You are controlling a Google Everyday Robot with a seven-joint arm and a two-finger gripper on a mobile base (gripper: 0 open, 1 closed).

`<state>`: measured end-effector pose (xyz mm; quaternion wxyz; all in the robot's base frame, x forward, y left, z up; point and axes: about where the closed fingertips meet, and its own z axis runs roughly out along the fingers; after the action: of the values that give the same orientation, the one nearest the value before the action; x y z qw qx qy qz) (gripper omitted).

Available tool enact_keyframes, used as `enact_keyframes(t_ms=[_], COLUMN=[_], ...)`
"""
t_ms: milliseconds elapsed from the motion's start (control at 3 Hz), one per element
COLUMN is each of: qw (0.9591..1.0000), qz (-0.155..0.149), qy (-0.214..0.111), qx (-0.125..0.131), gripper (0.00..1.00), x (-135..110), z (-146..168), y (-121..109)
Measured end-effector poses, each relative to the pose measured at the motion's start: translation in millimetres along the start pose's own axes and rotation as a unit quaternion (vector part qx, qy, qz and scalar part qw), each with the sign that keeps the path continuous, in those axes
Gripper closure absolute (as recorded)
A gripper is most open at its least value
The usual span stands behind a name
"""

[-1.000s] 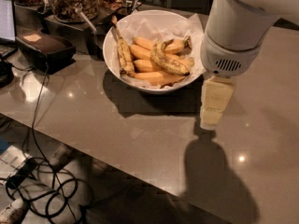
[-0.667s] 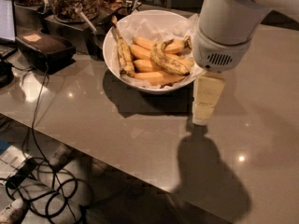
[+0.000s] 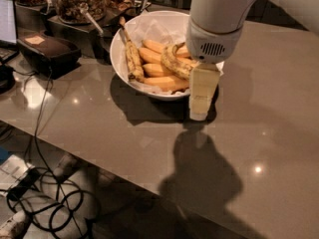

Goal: Pick banana from white bowl

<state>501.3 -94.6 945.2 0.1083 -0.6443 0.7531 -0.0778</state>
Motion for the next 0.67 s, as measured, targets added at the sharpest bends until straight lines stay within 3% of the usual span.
enact_keyframes(t_ms=[333,667], qw=[0.9998,0.9992], qz=[0.013,0.031], qy=[0.007,0.017], qx=[-0.010,-0.020], gripper=[0.15,0.23], x=[-4,-5], z=[5,13], y=[-15,-28])
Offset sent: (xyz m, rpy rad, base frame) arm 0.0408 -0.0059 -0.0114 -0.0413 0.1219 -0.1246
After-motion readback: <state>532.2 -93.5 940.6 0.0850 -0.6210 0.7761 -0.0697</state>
